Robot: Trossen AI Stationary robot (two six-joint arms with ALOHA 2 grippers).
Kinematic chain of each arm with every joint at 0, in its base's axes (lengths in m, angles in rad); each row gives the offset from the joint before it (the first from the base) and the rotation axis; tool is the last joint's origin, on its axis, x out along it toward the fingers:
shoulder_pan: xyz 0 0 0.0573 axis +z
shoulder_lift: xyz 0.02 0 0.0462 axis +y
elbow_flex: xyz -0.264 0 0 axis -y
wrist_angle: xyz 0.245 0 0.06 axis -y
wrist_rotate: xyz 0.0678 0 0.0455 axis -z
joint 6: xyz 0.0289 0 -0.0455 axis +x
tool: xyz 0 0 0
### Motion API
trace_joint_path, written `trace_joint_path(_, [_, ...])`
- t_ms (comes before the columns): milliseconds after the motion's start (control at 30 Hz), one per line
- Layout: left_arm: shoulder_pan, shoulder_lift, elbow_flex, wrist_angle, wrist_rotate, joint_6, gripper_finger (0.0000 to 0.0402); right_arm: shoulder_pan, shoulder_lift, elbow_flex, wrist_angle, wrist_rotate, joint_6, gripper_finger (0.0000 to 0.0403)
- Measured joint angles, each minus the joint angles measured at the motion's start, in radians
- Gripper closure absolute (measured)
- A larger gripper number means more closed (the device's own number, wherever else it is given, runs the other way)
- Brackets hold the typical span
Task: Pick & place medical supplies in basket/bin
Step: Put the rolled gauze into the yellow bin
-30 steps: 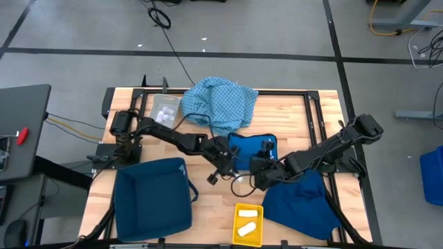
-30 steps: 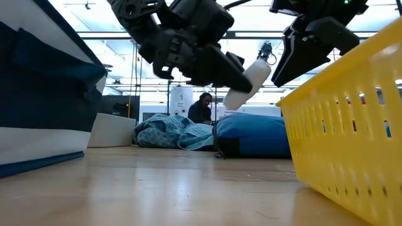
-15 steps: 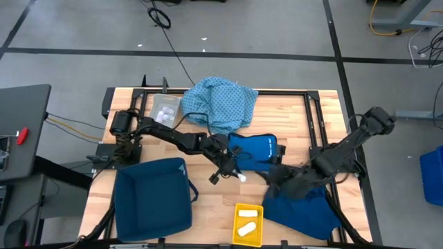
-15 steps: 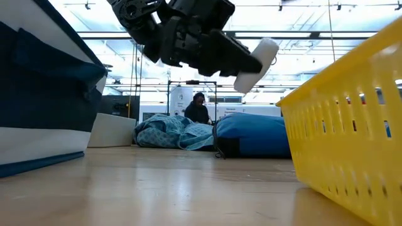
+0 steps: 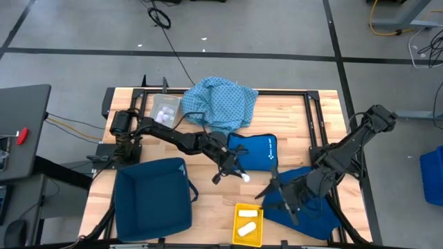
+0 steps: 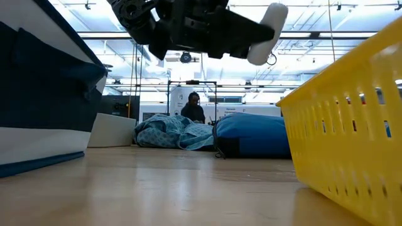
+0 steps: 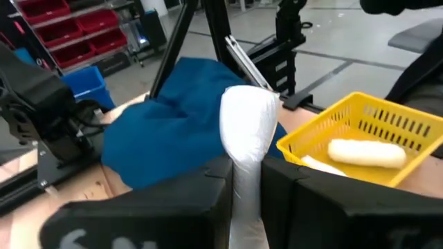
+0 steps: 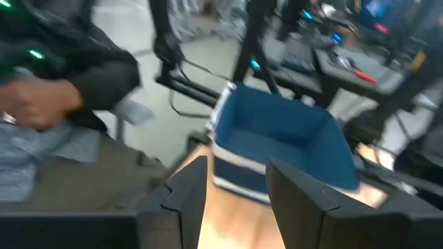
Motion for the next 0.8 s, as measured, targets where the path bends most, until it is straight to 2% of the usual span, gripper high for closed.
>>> trace_joint_path(67, [0.000, 0.000, 0.000, 0.017, 0.000, -0.001, 0.0358, -0.003, 0.002, -0.019, 0.085, -0.057, -0.017, 0.0247])
trace_joint_path(167, [0.000, 0.000, 0.000, 0.028, 0.000, 0.000, 0.0358, -0.004, -0.005, -0.142, 0.339, -0.132, -0.071, 0.0247])
trace_joint_path(267, [0.000, 0.000, 0.000, 0.040, 0.000, 0.001, 0.0358, -0.013, -0.026, -0.290, 0.587, -0.144, -0.083, 0.0247])
trace_joint_path(367, [0.000, 0.000, 0.000, 0.049, 0.000, 0.001, 0.0358, -0.015, -0.072, -0.419, 0.725, -0.128, -0.073, 0.0247])
trace_joint_path(433, [0.000, 0.000, 0.000, 0.054, 0.000, 0.000, 0.0358, -0.015, -0.114, -0.484, 0.750, -0.076, -0.062, 0.0247])
trace_joint_path(567, [0.000, 0.000, 0.000, 0.076, -0.005, -0.008, 0.0358, -0.016, -0.190, -0.606, 0.747, 0.137, -0.030, 0.0247])
trace_joint_path(667, [-0.003, 0.000, 0.000, 0.104, -0.045, -0.023, 0.0358, -0.026, -0.209, -0.663, 0.776, 0.275, -0.018, 0.0247])
trace_joint_path(800, [-0.007, 0.000, 0.000, 0.167, -0.134, -0.038, 0.0358, -0.046, -0.210, -0.696, 0.793, 0.354, -0.033, 0.0247])
